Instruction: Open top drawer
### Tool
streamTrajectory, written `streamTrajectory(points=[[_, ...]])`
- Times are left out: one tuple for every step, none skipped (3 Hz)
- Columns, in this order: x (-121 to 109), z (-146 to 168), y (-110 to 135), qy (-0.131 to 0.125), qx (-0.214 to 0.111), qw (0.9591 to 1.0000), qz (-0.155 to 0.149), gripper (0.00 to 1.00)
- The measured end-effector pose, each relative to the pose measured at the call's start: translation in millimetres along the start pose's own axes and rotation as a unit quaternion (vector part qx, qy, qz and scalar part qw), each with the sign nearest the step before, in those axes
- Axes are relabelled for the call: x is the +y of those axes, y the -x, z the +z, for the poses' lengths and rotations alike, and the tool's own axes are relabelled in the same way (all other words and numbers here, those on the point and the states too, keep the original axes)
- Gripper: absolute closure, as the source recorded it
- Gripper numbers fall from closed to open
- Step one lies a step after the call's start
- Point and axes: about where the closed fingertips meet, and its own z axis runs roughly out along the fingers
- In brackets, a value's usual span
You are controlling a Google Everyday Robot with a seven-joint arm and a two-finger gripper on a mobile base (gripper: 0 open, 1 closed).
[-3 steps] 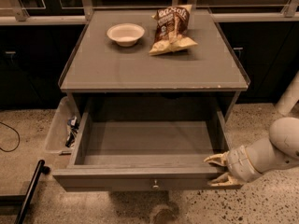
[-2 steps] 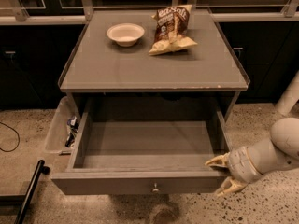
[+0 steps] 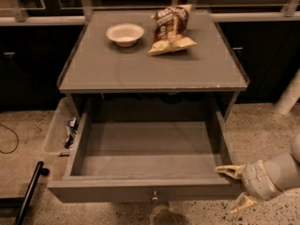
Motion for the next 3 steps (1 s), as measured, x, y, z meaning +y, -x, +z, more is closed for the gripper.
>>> streamTrajectory(points=[[-0.7, -3.5, 2.4, 0.0, 0.0, 1.0, 0.0, 0.38], [-0.7, -3.5, 2.4, 0.0, 0.0, 1.0, 0.0, 0.16], [-0.7, -3.4, 2.4, 0.0, 0.0, 1.0, 0.0, 0.0]])
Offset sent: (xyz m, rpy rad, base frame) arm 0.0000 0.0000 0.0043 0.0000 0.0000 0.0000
